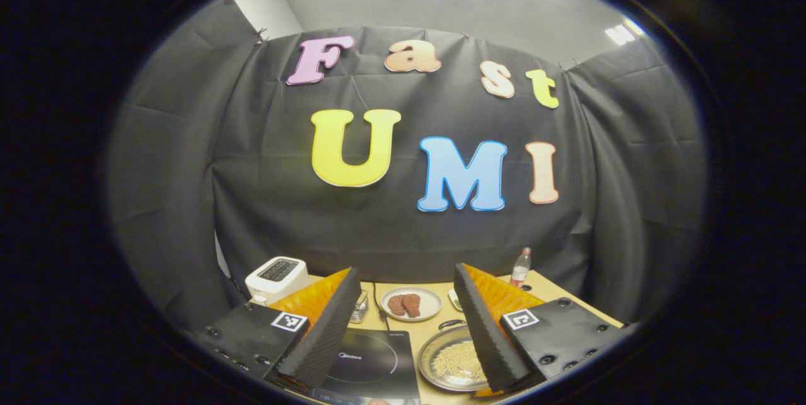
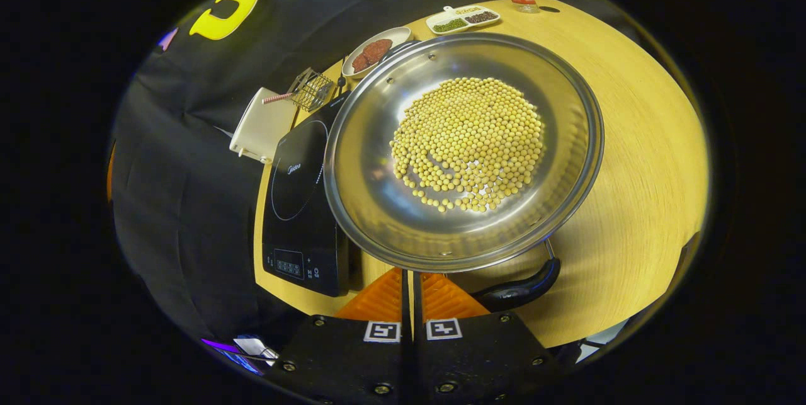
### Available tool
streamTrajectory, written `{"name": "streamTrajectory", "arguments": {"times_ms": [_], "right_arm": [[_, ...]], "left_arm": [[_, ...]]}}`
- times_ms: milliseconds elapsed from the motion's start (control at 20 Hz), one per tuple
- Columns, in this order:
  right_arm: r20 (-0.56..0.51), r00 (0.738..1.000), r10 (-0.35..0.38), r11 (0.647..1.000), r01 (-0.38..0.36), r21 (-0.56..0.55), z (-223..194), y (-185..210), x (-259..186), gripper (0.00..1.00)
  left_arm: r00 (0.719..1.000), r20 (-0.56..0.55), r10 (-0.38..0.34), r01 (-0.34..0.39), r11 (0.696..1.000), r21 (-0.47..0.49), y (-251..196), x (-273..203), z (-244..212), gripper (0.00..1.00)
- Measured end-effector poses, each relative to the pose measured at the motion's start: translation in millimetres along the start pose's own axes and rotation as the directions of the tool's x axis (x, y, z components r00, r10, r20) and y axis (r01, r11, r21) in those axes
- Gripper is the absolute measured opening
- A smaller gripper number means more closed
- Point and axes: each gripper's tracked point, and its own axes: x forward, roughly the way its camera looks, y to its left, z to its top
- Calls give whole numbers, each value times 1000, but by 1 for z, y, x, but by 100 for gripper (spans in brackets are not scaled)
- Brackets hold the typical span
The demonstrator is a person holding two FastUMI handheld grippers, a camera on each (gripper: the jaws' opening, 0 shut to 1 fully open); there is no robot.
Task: First push the handle of the pot to place it horizontally, then grasp the pot with both hands and set it on the induction cooktop.
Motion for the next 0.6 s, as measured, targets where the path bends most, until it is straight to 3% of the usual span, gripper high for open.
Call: {"name": "streamTrajectory", "arguments": {"times_ms": [150,200,600], "right_arm": [[5,1000,-23,1000,23,6,0,-10,-5,1],[9,999,-34,999,34,6,1,-15,-8,1],[49,987,-151,985,154,-72,6,-49,-22,1]], "left_arm": [[1000,4,-13,13,1000,6,-5,3,3,99],[1000,6,-15,15,1000,11,-6,3,3,95],[1000,-4,-28,28,1000,-10,-18,8,-2,99]]}}
